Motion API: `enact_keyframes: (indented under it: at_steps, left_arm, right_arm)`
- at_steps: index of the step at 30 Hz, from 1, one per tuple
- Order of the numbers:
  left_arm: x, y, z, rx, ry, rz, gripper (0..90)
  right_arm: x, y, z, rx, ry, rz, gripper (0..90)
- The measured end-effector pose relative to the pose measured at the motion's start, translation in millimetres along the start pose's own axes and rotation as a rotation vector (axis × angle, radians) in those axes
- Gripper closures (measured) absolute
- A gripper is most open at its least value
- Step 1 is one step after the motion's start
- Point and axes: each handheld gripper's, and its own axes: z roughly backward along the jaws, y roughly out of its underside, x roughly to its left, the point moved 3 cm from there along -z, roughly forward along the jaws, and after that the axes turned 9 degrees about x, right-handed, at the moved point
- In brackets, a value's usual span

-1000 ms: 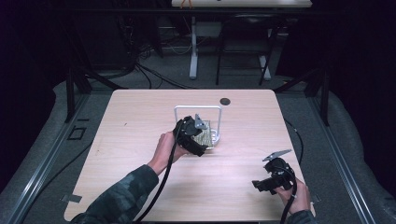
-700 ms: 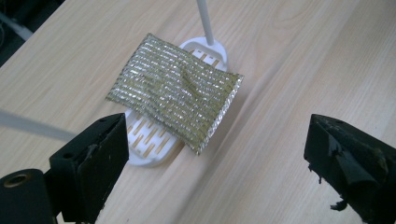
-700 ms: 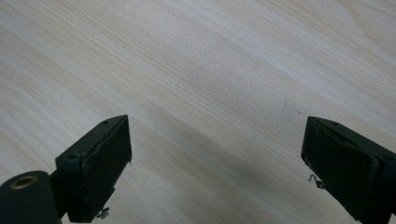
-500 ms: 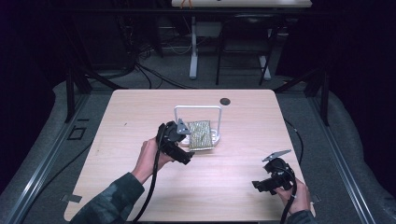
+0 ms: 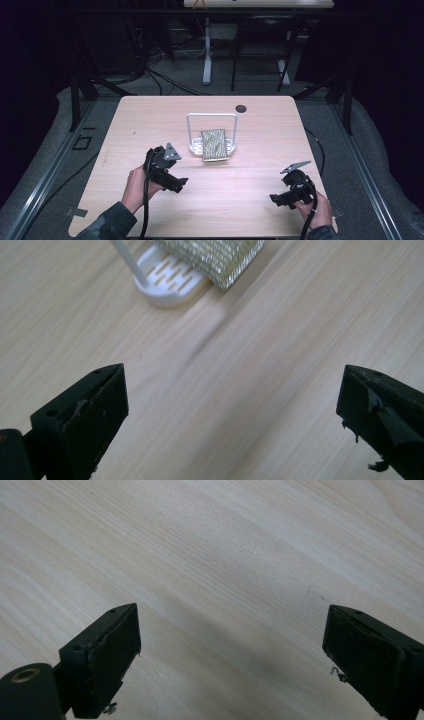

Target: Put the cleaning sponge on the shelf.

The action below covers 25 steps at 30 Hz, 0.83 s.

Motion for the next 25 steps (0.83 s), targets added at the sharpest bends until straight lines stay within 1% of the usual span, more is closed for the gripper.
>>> enact_keyframes:
  at_steps: [1,2,3,4,6,7,8,11,12,15,20,23,24,25]
  left_arm:
    - [0.5,11.1,-1.2,0.016,0.001,0.01,0.1]
    - [0.5,11.1,-1.2,0.016,0.001,0.01,0.1]
    - [1.0,21.6,-2.9,0.031,0.005,0.021,0.1]
    - [1.0,21.6,-2.9,0.031,0.005,0.021,0.1]
    - [2.3,31.6,-4.3,0.035,0.008,0.04,0.1]
    - [2.8,40.4,-6.6,0.041,0.012,0.057,0.1]
    - [2.8,40.4,-6.6,0.041,0.012,0.057,0.1]
    - [1.5,53.6,-11.0,0.04,0.021,0.098,0.1]
    - [1.3,55.7,-12.6,0.043,0.024,0.104,0.1]
    - [2.5,59.4,-17.7,0.067,0.019,0.099,0.1]
    - [5.0,61.9,-23.7,0.084,0.016,0.104,0.1]
    - [5.3,61.7,-24.7,0.084,0.019,0.106,0.1]
    - [5.9,61.1,-25.0,0.078,0.023,0.107,0.1]
    - [5.9,61.1,-25.0,0.078,0.023,0.107,0.1]
  right_arm:
    - [0.0,-0.1,-0.4,0.001,0.0,0.0,8.1]
    - [-0.2,-0.1,-1.1,-0.003,0.002,0.002,8.1]
    - [0.0,-0.1,-0.9,0.004,0.003,0.004,8.1]
    - [0.0,-0.1,-0.9,0.004,0.003,0.004,8.1]
    - [0.7,-0.3,-1.5,0.012,-0.001,0.004,8.4]
    - [0.6,-0.2,-1.8,0.015,0.001,0.007,8.4]
    - [0.6,-0.2,-1.8,0.015,0.001,0.007,8.4]
    - [0.7,-0.3,-2.6,0.018,-0.007,0.006,8.6]
    - [0.8,-0.5,-2.9,0.016,-0.008,0.004,8.6]
    - [1.4,-0.7,-3.6,0.014,-0.009,0.003,8.7]
    - [1.5,-1.1,-3.7,0.008,-0.013,0.007,9.4]
    - [1.0,-1.3,-3.8,0.014,-0.016,0.004,9.5]
    - [-0.1,-1.4,-4.2,0.019,-0.017,0.015,9.5]
    - [-0.1,-1.4,-4.2,0.019,-0.017,0.015,9.5]
